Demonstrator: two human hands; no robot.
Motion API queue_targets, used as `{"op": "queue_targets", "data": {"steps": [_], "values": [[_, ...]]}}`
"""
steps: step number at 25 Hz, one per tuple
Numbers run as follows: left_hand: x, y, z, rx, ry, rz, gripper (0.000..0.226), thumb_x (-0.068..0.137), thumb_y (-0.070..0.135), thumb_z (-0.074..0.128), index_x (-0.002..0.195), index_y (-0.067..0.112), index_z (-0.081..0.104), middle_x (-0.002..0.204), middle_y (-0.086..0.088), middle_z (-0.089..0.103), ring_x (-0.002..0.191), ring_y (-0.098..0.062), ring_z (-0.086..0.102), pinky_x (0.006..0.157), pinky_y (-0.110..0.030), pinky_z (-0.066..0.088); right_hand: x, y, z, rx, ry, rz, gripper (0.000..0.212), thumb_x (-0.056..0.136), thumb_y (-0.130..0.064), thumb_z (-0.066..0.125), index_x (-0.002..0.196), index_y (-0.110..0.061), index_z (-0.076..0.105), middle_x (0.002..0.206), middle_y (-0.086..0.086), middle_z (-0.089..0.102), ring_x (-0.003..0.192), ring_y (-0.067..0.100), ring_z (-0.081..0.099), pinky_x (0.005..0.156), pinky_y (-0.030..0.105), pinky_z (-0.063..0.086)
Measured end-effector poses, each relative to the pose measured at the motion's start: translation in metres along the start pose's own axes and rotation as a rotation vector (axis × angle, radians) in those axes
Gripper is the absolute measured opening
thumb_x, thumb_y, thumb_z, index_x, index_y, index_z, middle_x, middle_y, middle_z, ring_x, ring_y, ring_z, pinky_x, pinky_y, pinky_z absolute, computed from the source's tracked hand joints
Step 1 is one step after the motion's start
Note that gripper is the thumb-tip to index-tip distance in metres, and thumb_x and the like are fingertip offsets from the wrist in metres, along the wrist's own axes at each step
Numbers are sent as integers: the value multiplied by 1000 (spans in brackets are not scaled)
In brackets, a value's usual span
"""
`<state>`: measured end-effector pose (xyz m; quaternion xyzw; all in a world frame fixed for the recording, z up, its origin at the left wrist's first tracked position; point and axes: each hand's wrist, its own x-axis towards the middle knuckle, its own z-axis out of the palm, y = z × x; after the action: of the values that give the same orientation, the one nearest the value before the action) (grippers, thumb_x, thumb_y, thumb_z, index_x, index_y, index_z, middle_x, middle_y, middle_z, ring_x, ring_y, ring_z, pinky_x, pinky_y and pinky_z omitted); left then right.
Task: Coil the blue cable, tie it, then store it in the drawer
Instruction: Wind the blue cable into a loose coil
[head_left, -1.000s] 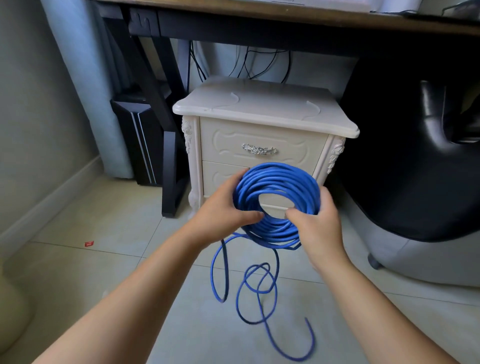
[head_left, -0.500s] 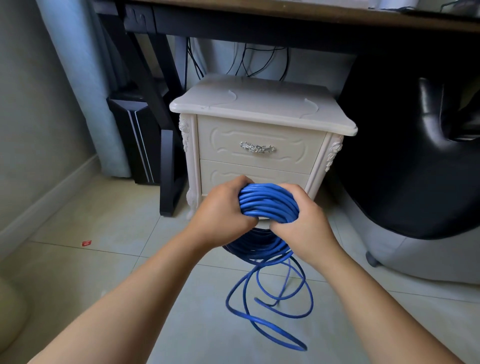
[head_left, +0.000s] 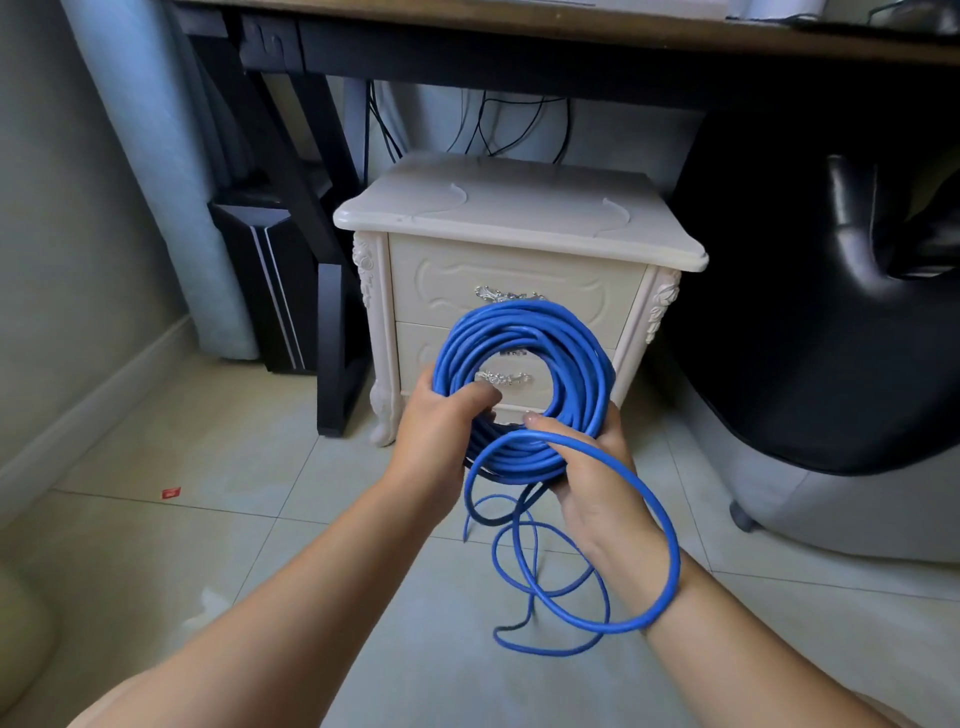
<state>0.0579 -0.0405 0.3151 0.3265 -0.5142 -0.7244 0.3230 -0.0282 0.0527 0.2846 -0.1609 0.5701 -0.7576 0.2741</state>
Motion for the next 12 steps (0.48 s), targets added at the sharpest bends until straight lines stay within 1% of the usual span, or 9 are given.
{"op": "queue_targets", "data": {"steps": [2, 3, 4, 5, 6, 8, 10, 11, 12], "values": [[3, 0, -5, 43, -132, -51, 28, 73, 10, 70, 97, 10, 57, 77, -9, 58, 74, -24, 60, 75, -43, 52, 4, -3, -4, -36, 32, -21, 39, 75, 0, 71, 100, -29, 62, 93, 10, 66, 95, 34, 67, 94, 59, 51], [5, 2, -9, 71, -192, -87, 34, 69, 15, 72, 100, 10, 59, 81, -10, 64, 80, -25, 66, 84, -46, 54, 6, -6, -6, -62, 40, -26, 39, 72, 0, 70, 96, -30, 62, 92, 9, 65, 92, 34, 67, 92, 59, 51], [7, 5, -13, 96, -238, -114, 39, 68, 18, 74, 104, 11, 60, 88, -11, 69, 90, -25, 70, 91, -48, 53, 8, -10, -8, -93, 38, -34, 39, 69, -1, 70, 94, -30, 63, 89, 8, 65, 88, 34, 66, 91, 59, 53], [9, 9, -16, 118, -269, -114, 45, 68, 20, 76, 110, 13, 61, 97, -11, 71, 98, -26, 71, 95, -50, 52, 11, -14, -10, -137, 29, -50, 41, 67, 0, 69, 94, -31, 63, 86, 7, 64, 85, 32, 65, 89, 57, 54], [12, 13, -20, 147, -285, -76, 52, 68, 20, 77, 117, 17, 61, 106, -10, 72, 102, -25, 70, 96, -48, 52, 12, -17, -11, -203, 10, -76, 43, 67, 0, 68, 93, -34, 63, 85, 6, 64, 82, 29, 65, 86, 54, 55], [16, 21, -28, 298, -303, 111, 63, 69, 12, 81, 126, 27, 57, 111, -3, 71, 99, -18, 70, 90, -35, 55, 11, -23, -13, -424, -49, -167, 46, 69, 1, 67, 93, -38, 60, 83, -1, 66, 79, 21, 65, 80, 41, 55], [15, 24, -33, 587, -348, 292, 70, 70, 6, 79, 129, 34, 53, 107, 7, 69, 90, -9, 69, 82, -24, 55, 5, -27, -9, -633, -161, -235, 47, 72, 3, 66, 95, -37, 56, 79, -14, 66, 73, 7, 63, 70, 23, 51], [14, 23, -33, 726, -363, 343, 71, 70, 5, 77, 129, 35, 51, 104, 11, 68, 86, -5, 68, 78, -21, 54, 3, -27, -8, -712, -206, -248, 48, 72, 3, 65, 97, -37, 54, 80, -16, 65, 72, 4, 62, 68, 21, 50], [12, 21, -32, 821, -362, 374, 68, 70, 5, 75, 126, 35, 51, 100, 13, 67, 81, -2, 66, 75, -18, 52, 2, -25, -8, -777, -226, -251, 49, 72, 1, 64, 100, -39, 53, 83, -15, 65, 75, 7, 62, 69, 24, 50]]}}
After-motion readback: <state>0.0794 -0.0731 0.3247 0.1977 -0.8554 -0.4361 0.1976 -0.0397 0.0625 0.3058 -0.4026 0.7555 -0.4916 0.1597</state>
